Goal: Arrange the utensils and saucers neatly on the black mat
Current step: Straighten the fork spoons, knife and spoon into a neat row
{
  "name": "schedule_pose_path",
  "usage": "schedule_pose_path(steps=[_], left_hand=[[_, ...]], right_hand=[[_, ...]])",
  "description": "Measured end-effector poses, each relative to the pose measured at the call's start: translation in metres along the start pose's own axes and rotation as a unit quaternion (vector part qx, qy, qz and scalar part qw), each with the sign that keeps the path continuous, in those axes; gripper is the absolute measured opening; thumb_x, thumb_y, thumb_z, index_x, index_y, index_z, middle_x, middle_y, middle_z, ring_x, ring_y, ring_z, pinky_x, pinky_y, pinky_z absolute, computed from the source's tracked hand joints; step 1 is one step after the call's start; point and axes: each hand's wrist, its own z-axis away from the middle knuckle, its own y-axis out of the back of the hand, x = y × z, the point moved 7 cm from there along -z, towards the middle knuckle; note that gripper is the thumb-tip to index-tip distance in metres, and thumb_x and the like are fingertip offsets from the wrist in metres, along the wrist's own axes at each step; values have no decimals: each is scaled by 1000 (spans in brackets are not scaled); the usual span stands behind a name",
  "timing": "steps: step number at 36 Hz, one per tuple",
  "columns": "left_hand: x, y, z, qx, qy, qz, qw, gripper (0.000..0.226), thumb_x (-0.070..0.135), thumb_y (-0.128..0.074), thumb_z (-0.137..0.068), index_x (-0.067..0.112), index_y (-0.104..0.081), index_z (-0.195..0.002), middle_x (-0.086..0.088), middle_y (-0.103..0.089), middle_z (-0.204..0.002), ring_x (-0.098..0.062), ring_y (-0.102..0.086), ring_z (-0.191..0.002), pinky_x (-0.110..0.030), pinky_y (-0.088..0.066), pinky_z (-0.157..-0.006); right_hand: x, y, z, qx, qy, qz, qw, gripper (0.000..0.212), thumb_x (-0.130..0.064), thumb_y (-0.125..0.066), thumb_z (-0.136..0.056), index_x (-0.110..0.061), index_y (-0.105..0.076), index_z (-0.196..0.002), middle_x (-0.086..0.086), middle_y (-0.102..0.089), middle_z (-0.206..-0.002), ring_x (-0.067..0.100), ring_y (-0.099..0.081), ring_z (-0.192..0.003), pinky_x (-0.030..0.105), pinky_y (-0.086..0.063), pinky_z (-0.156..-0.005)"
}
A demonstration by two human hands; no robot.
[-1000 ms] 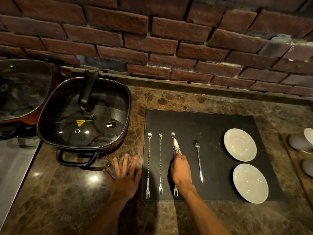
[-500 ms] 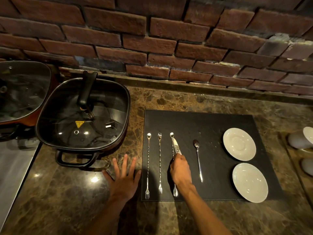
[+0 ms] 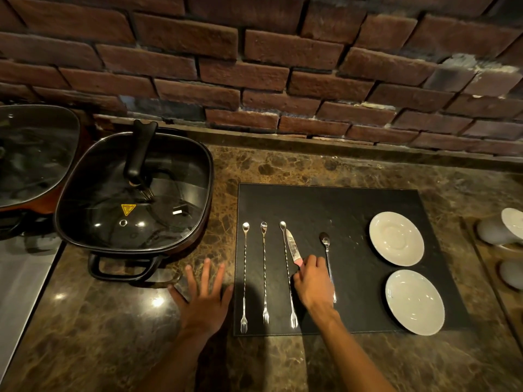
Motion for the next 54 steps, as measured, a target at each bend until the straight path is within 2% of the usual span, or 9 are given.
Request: schedule_pose_path(steps=[4,8,14,25,31,34,38,45,54], left_hand=[[2,3,3,-11,2,2,1000,66,83,15,-82,62,26,-143,27,44,-151,-24,38,-146,-66,34,-101],[3,5,4,-15,2,6,1000,66,84,19,-78,64,29,-141,29,47,-148,-21,44,-142,-67,33,-103],[8,12,8,-23,-2,14,1000,66,84,25,-72,64,39,-133,25,54,-142,-21,54,-132,-73,23,-109],[11,16,9,-52,11,-18,998,71,83,33,-63,60,46,-130,21,59,-140,-21,60,-127,-73,24,-108],[12,18,11,-61,16,-16,998,70,82,29,-66,60,45,-130,22,61,-138,-25,53,-134,-74,20,-109],[14,20,14,-64,15,-14,998,67,79,24,-69,60,46,-130,22,61,-137,-27,45,-140,-75,17,-110],[15,21,14,-66,19,-18,998,61,76,16,-77,60,48,-127,21,61,-137,-27,47,-138,-75,16,-110],[15,21,14,-67,17,-14,997,60,70,2,-90,59,47,-128,20,60,-138,-27,46,-140,-74,19,-110],[18,22,15,-67,15,-7,998,62,64,-7,-98,55,46,-131,19,60,-136,-26,48,-137,-74,20,-111]], right_hand=[[12,-1,-1,-10,-13,-24,1000,21,-25,-54,-93,-13,-49,-110,5,-54,-114,23,-58,-98,36,-50,-79],[23,0,-2,-15,-41,-45,998,20,-25,-56,-93,-12,-50,-107,7,-53,-114,27,-59,-98,41,-52,-85],[36,3,-6,-11,-61,-62,996,19,-24,-57,-92,-10,-52,-105,9,-54,-115,28,-59,-97,39,-49,-84],[43,7,-8,4,-63,-92,994,17,-24,-65,-88,-17,-51,-94,6,-58,-104,22,-55,-90,34,-45,-79],[40,9,-7,21,-50,-107,993,18,-18,-61,-87,-18,-44,-85,6,-61,-92,25,-59,-79,35,-48,-70],[36,7,-6,9,-46,-110,993,13,-14,-58,-87,-17,-46,-82,5,-63,-90,26,-63,-82,42,-54,-77],[33,3,-6,-12,-37,-111,993,11,-14,-57,-87,-21,-48,-84,2,-63,-89,24,-62,-80,42,-54,-79],[39,3,-3,-8,-40,-71,997,20,-30,-62,-89,-22,-45,-96,-2,-51,-106,23,-60,-92,37,-49,-77],[42,-2,-4,-15,-12,-91,996,16,-22,-62,-90,-24,-46,-92,-3,-51,-103,15,-56,-85,34,-51,-80]])
